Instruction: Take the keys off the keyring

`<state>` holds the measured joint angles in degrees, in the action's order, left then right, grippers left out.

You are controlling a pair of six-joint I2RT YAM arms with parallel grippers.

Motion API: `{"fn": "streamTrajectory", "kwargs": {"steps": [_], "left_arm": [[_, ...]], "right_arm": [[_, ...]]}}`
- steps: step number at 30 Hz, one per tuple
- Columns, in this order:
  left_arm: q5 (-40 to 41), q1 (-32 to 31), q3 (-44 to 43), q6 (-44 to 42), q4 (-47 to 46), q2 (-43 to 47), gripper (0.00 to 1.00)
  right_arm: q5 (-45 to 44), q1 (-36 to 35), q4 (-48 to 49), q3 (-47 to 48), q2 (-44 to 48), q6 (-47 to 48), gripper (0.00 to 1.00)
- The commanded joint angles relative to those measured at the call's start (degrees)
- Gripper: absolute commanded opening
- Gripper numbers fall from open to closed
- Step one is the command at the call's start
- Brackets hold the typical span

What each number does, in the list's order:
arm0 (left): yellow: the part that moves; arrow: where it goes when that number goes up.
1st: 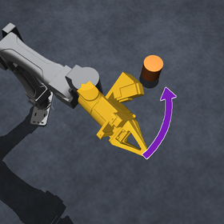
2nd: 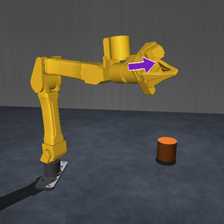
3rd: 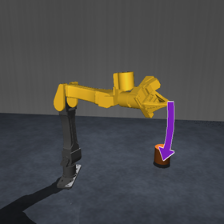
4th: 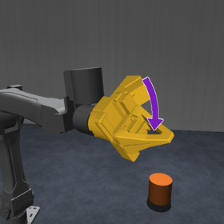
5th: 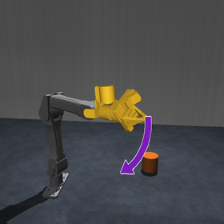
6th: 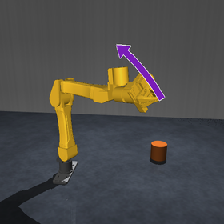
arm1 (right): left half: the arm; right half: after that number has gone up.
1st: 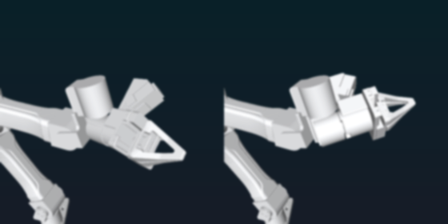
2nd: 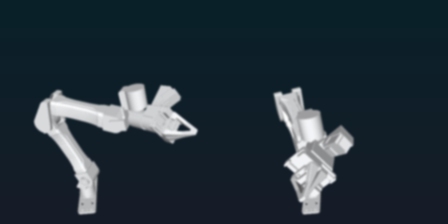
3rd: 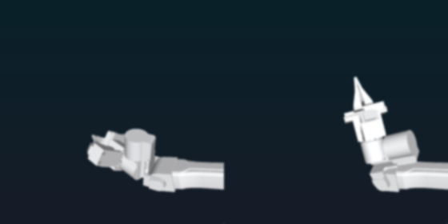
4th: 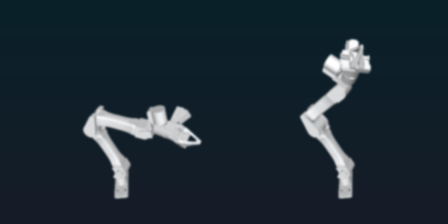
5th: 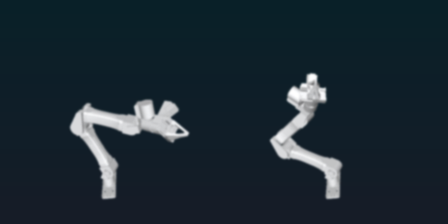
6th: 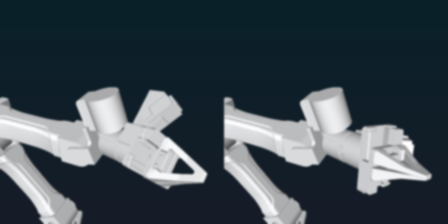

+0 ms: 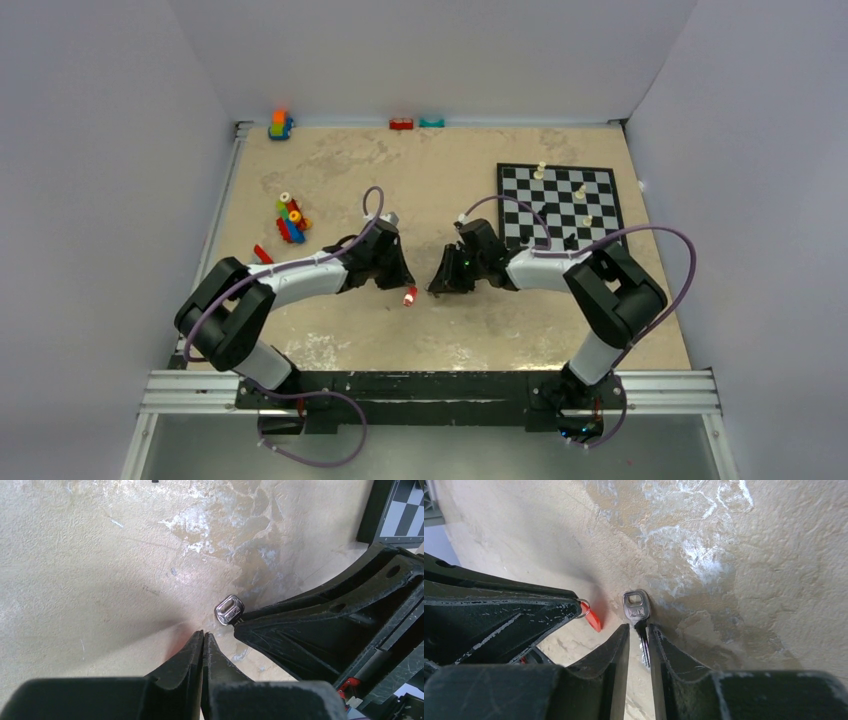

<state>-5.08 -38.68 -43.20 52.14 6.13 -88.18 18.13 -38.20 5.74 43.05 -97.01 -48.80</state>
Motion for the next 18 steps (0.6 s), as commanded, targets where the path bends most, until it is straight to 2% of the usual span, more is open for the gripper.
{"fn": "streamTrajectory", "kwargs": {"steps": [1,6,8,13,15,18], "left_arm": [[0.48,0.22,-1.56,-1.15,-0.06,0.13,0.15],[2.62,0.24,-1.21,-1.22,0.78,2.24,0.51],[3.19,0.15,-1.18,-1.53,1.13,3.18,0.58],[3.92,0.18,-1.86,-2.57,3.23,7.13,0.67],[4.39,0.18,-1.91,-3.08,4.30,9.97,0.74],[4.83,0.18,-2.57,-4.78,7.06,14.88,0.83]], "right_arm": [[-3.34,0.16,-5.47,1.43,1.65,2.46,0.28],[-5.58,0.19,-10.02,2.49,4.60,3.82,0.33],[-6.63,0.16,-11.70,2.84,6.22,4.69,0.33],[-7.88,0.09,-16.28,4.73,10.47,7.16,0.38],[-9.15,0.08,-19.31,6.26,12.68,8.43,0.47],[-11.56,0.02,-23.27,8.31,17.21,10.73,0.69]]}}
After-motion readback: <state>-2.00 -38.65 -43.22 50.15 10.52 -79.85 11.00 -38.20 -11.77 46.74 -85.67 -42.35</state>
